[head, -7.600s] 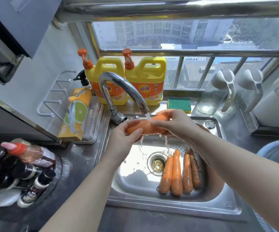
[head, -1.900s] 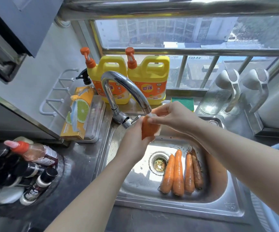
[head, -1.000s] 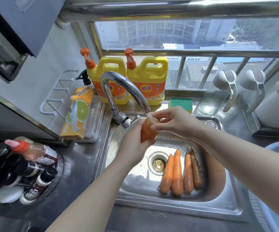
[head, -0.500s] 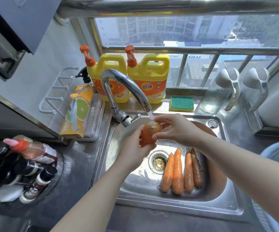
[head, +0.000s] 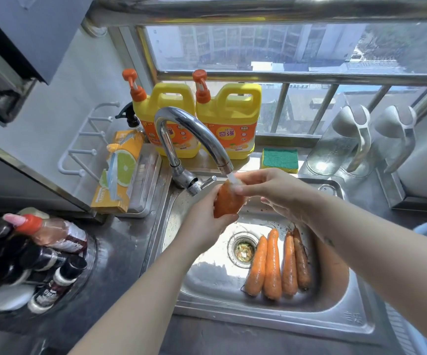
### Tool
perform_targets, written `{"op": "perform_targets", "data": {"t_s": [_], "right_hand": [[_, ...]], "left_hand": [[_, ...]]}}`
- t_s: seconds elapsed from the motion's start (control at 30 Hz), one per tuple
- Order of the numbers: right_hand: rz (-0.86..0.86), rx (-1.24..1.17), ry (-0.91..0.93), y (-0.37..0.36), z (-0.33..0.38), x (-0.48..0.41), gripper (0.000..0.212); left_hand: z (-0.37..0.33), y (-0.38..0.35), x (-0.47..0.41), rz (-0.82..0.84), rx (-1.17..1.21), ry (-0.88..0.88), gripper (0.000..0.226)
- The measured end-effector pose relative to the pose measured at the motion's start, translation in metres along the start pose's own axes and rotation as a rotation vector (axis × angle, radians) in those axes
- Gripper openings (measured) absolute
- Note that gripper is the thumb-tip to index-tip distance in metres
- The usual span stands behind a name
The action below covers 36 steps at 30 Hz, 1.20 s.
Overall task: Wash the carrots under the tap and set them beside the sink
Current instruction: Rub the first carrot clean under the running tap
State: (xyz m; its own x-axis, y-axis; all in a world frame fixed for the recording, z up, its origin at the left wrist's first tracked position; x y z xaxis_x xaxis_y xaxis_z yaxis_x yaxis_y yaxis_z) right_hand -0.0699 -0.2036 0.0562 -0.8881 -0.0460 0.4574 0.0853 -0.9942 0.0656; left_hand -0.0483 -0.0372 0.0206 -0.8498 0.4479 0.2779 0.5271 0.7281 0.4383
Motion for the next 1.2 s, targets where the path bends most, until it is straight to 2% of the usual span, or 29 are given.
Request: {"op": "perform_targets", "data": {"t_s": [0.1, 0.27, 0.37, 0.4, 0.53, 0.67, 0.77, 0.87, 0.93, 1.0, 1.07, 1.13, 1.2], "right_hand": [[-0.172, 0.033, 0.036, 0.000, 0.001, -0.007, 0.017], [-0.022, -0.008, -0.024, 0.002, 0.001, -0.006, 0.016], [-0.175, 0.061, 0.028, 0.003, 0.000, -0.010, 0.022], [-0.189, 0.065, 0.033, 0.003, 0.001, -0.010, 0.023], [-0.061, -0.023, -0.018, 0.007, 0.004, -0.010, 0.019], [-0.243, 0.067, 0.087, 0.005, 0.007, -0.009, 0.007], [-0.240, 0.158, 0.144, 0.002, 0.009, -0.004, 0.006], [-0.161, 0.255, 0.156, 0.006, 0.011, -0.003, 0.035], [-0.127, 0.207, 0.144, 0.009, 0.011, -0.005, 0.041], [-0.130, 0.099, 0.132, 0.011, 0.009, -0.007, 0.033], [-0.152, 0.095, 0.142, 0.008, 0.009, -0.005, 0.019], [-0.188, 0.178, 0.150, 0.003, 0.011, -0.002, 0.010], [-0.240, 0.303, 0.173, 0.000, 0.012, 0.001, 0.015]], "left_hand": [[-0.006, -0.001, -0.002, -0.035, -0.035, -0.047, 0.055], [-0.004, 0.002, -0.001, -0.008, 0.032, -0.038, 0.060], [-0.010, 0.001, -0.001, -0.045, -0.032, -0.073, 0.061], [-0.011, 0.001, -0.003, -0.045, -0.037, -0.073, 0.060], [-0.012, 0.005, -0.006, -0.007, -0.009, -0.039, 0.060], [-0.017, 0.004, -0.007, -0.012, -0.066, -0.086, 0.062], [-0.014, 0.006, -0.007, 0.016, -0.005, -0.050, 0.061], [-0.013, 0.009, -0.007, 0.021, 0.022, -0.036, 0.056], [-0.016, 0.010, -0.007, 0.010, 0.008, -0.050, 0.058], [-0.018, 0.009, -0.006, 0.009, -0.013, -0.061, 0.061], [-0.018, 0.007, -0.005, 0.015, -0.016, -0.058, 0.062], [-0.019, 0.006, -0.004, 0.023, -0.005, -0.058, 0.058], [-0.016, 0.004, -0.004, 0.022, 0.043, -0.041, 0.050]]}}
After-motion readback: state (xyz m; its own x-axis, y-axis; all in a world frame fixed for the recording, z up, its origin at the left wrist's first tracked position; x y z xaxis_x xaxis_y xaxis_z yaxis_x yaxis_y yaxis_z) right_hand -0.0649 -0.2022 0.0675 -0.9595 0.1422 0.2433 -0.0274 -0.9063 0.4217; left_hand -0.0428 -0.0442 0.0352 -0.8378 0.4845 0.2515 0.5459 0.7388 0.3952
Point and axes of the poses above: each hand's wrist, its own x-axis away from the middle knuckle, its own y-axis out of the back of the hand, z = x × y, the point moved 4 cm from there along -x, towards the middle knuckle, and after that the axes turned 4 degrees about x, right-handed, at the moved point
